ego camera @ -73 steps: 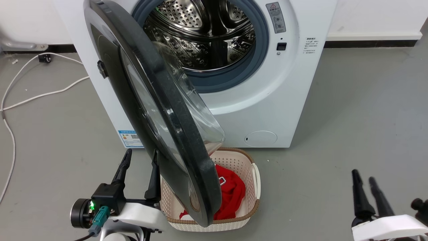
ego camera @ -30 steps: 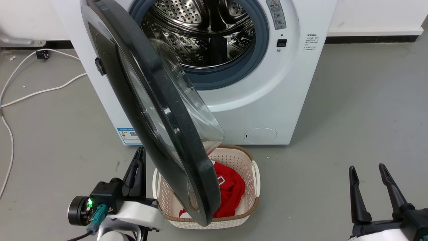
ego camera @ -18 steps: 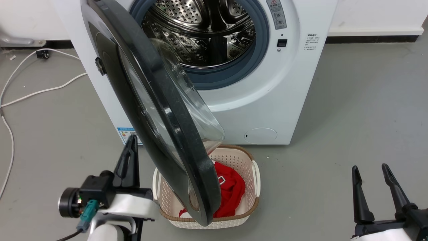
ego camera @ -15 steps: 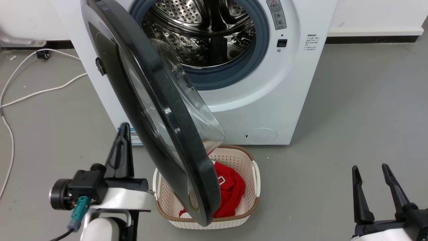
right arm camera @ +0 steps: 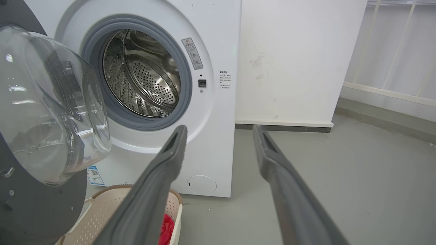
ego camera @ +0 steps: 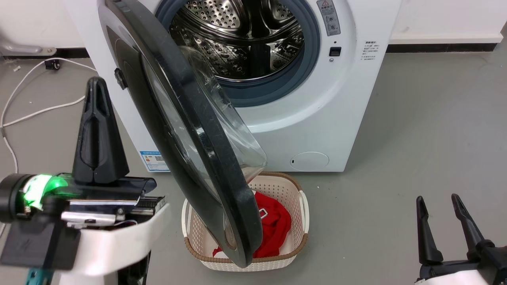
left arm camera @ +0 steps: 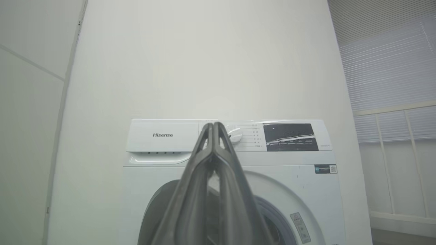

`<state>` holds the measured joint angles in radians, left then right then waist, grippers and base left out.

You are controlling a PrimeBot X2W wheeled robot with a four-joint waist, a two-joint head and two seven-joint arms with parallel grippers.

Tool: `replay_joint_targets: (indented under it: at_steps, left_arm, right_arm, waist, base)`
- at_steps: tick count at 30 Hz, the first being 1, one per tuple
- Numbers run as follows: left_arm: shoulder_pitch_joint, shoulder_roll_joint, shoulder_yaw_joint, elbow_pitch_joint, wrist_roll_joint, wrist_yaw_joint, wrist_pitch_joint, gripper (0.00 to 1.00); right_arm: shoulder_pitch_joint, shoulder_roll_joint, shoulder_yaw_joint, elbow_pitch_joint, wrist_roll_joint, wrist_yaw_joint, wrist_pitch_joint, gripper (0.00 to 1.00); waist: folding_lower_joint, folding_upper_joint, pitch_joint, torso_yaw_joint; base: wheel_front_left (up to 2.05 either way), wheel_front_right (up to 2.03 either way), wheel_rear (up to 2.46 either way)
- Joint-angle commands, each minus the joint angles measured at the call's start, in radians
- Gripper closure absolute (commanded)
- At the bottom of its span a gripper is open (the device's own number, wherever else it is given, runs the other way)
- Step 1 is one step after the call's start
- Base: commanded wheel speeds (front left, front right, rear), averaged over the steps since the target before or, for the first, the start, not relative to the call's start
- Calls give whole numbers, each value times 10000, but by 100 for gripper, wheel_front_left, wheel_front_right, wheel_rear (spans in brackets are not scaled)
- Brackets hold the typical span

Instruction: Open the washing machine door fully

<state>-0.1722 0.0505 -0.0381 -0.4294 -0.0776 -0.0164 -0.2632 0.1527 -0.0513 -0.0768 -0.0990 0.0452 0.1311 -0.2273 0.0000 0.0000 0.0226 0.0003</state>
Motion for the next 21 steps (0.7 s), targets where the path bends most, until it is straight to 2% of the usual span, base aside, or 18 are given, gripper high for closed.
replay_joint_targets:
  at_steps: [1, 8, 14, 21]
  left_arm:
    - [-123, -5, -77, -230, 39, 13, -22, 100]
    - [-4, -3, -935, -1575, 85, -204, -21, 100]
    - [275, 27, -2364, -1666, -74, -687, 375, 100]
    - [759, 194, -4192, -1271, -338, -963, 1078, 100]
  right_arm:
    - [13, 23, 12, -11, 45, -7, 19, 0]
    - [70, 23, 29, -20, 74, -7, 33, 0]
    - [101, 23, 51, -64, 106, -7, 70, 0]
    - [143, 23, 109, -86, 31, -7, 138, 0]
  waist:
    - [0, 0, 0, -7]
    - [0, 0, -22, -17]
    - [0, 0, -5, 0]
    - [0, 0, -5, 22]
  base:
    - [0, 0, 0]
    - [0, 0, 0]
    - [0, 0, 0]
    - [0, 0, 0]
